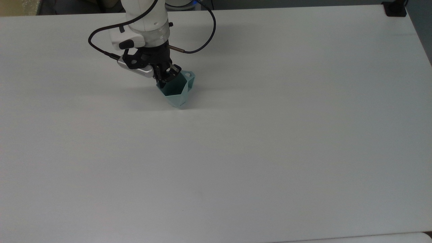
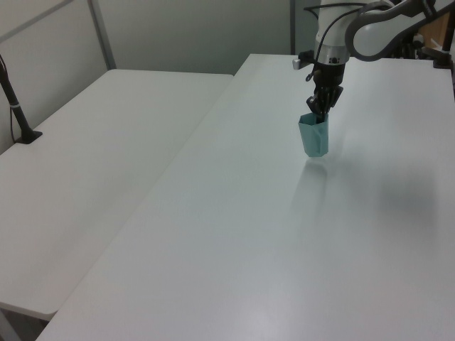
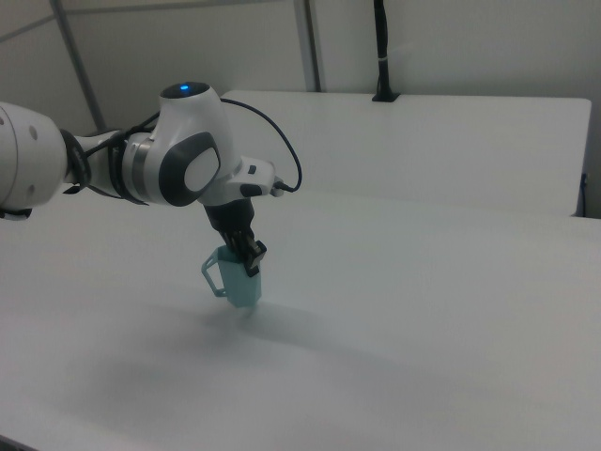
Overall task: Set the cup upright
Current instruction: 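Lower the upright cup onto the table surface, then open the gripper and raise it away from the cup rim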
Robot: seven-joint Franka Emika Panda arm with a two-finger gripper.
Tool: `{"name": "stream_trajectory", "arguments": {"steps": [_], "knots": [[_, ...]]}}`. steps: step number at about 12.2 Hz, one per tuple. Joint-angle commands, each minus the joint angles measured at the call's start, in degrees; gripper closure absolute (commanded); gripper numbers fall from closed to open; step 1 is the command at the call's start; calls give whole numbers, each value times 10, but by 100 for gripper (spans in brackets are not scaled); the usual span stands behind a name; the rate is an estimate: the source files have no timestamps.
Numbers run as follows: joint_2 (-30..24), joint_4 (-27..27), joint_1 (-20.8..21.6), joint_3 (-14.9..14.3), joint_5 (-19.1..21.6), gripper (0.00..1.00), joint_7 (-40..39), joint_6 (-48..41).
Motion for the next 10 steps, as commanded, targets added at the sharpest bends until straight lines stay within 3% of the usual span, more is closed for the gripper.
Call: {"name": "stream_trajectory", "arguments": {"steps": [1,4,6,7,8,9,10], "knots": [[-1,-6,-8,0,16,86,-20,7],[2,-6,-8,0,16,86,-20,5],[-3,-2,-8,0,16,75,-17,3],[-8,7,-8,0,16,53,-17,-18],[-9,15,-7,0,16,39,-20,-41],[-13,27,-3,1,15,0,-26,-63],[-17,35,-2,1,15,0,-42,-78]]}}
